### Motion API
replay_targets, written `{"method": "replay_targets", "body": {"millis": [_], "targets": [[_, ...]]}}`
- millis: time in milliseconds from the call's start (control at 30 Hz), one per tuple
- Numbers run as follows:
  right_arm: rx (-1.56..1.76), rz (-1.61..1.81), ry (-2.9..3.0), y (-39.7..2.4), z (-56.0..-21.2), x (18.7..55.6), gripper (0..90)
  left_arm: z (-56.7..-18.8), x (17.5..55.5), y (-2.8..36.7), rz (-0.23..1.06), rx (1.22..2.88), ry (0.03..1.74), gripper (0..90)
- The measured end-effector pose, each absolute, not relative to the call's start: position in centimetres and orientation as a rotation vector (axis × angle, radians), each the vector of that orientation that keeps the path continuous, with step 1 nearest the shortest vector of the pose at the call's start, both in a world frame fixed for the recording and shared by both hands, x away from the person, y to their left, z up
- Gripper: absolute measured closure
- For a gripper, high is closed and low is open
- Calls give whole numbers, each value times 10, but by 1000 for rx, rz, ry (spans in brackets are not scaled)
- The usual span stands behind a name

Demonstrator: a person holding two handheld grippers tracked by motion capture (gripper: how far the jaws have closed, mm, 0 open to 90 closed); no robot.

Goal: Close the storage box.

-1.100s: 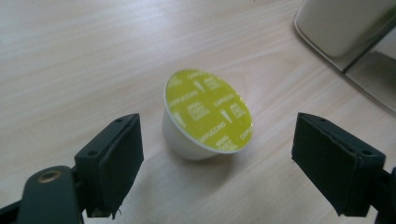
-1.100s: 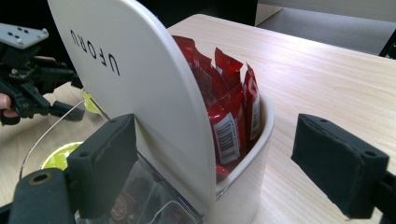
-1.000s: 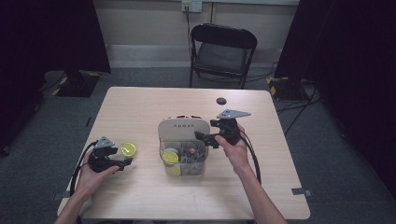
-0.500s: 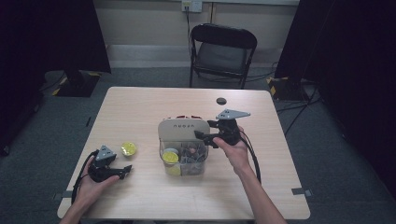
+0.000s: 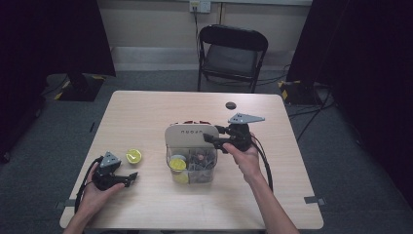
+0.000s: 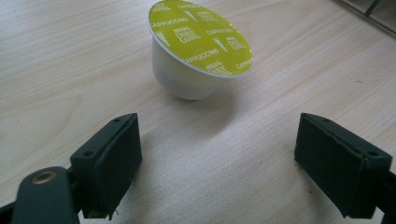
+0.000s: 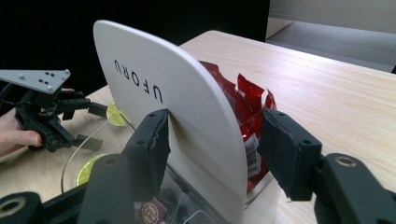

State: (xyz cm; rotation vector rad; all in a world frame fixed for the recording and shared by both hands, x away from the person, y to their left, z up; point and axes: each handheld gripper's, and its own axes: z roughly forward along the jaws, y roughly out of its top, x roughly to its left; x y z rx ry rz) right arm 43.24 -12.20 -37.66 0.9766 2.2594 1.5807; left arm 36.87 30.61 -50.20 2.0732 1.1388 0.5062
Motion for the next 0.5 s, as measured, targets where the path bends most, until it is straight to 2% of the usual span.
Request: {"method": "replay_targets", "body": {"millis": [500], "targets": [[952,1616,2272,-121,-374,430,531,-502,369,306,506,2073,1139,143]]}}
